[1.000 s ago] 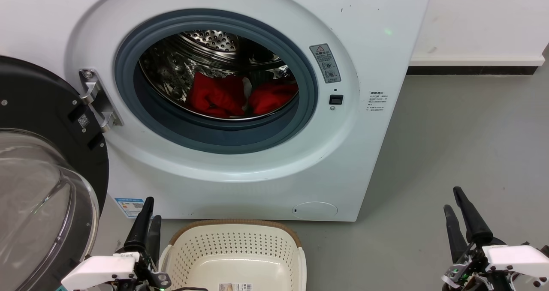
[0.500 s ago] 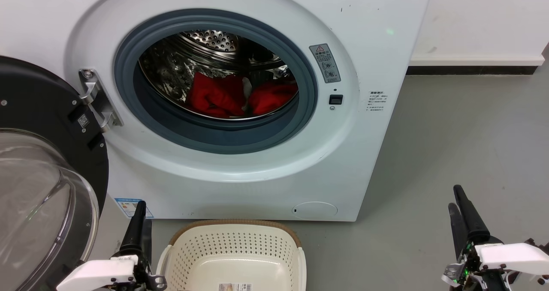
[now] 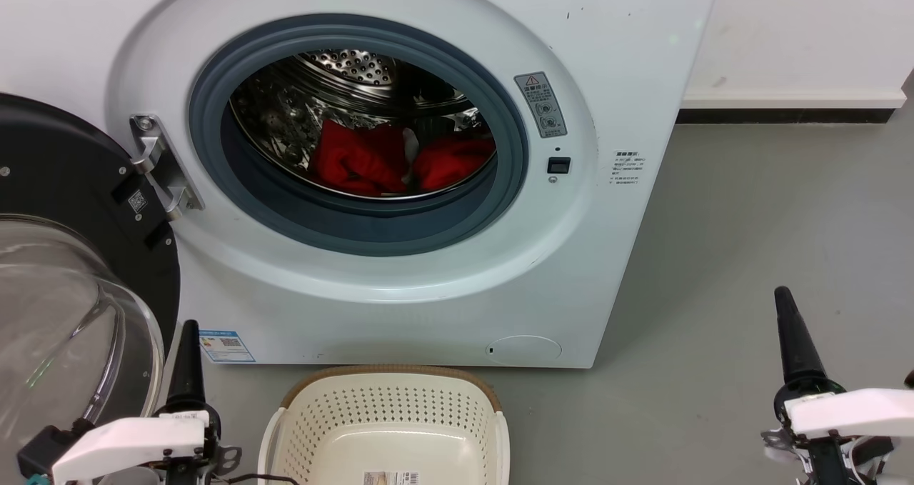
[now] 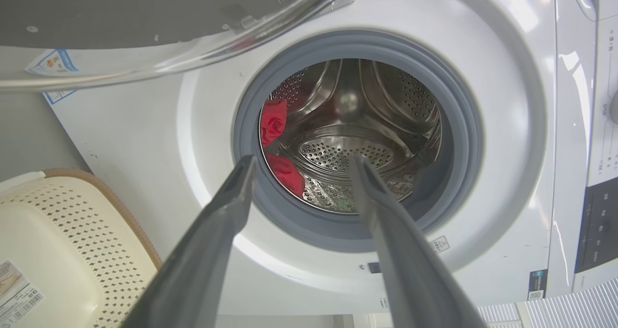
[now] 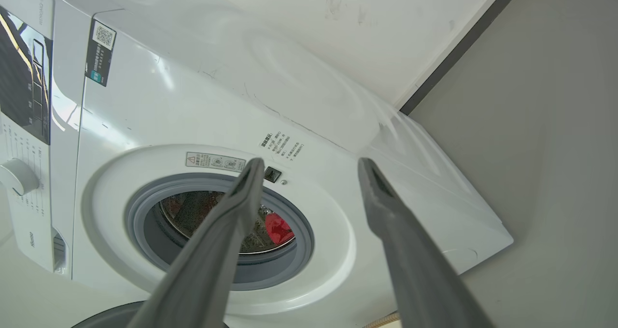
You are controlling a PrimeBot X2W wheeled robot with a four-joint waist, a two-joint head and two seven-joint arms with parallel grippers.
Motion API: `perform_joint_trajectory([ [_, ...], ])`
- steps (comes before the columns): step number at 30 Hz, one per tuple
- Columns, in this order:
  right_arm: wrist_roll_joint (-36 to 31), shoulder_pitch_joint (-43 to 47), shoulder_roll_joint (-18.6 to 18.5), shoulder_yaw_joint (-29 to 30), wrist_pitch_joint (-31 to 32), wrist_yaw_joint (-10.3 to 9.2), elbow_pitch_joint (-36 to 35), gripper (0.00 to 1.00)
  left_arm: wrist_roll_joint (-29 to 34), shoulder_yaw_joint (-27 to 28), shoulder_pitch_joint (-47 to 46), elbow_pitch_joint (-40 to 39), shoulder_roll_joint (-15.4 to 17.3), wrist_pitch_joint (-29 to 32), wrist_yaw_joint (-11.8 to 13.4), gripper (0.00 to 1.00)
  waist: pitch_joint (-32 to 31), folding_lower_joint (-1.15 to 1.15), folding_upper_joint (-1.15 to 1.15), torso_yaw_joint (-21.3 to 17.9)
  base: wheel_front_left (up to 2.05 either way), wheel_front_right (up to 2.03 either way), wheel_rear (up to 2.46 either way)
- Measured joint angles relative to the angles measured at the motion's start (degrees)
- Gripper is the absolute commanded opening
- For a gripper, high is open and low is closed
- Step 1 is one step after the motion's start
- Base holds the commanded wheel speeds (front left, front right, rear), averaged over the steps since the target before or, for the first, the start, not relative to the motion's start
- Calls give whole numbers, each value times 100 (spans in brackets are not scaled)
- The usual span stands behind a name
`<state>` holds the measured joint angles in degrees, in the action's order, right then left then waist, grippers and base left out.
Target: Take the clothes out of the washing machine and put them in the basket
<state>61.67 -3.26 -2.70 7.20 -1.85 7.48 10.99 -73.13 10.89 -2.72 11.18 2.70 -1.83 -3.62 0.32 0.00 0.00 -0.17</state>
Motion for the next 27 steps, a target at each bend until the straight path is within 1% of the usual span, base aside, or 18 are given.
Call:
perform_joint_trajectory([
  [3,-636,-1,0,-34,-67,0,-204,100,287,20,1,-199,1,-74,122,100,8,0,0,-2,0,0,0],
  [7,-1306,-1,-1,-116,-141,0,-398,100,700,60,4,-487,1,-152,304,100,19,0,0,-8,0,0,0],
  [11,-2011,-1,3,-268,-221,1,-625,100,1148,-1,21,-753,3,-232,413,100,32,0,0,-19,0,0,0],
  [14,-2387,-1,1,-283,-269,1,-757,100,1461,-102,66,-905,3,-291,455,100,42,0,0,-26,0,0,0],
  [22,-3231,5,1,-341,-420,1,-990,100,2583,-471,189,-1308,5,-423,421,100,59,0,0,-33,0,0,0],
  [25,-3483,12,1,-361,-468,1,-1042,100,2985,-587,250,-1413,4,-469,535,100,67,0,0,-33,0,0,0],
  [27,-3671,21,0,-374,-500,1,-1061,100,3273,-688,251,-1494,8,-502,567,100,72,0,0,-32,0,0,0],
])
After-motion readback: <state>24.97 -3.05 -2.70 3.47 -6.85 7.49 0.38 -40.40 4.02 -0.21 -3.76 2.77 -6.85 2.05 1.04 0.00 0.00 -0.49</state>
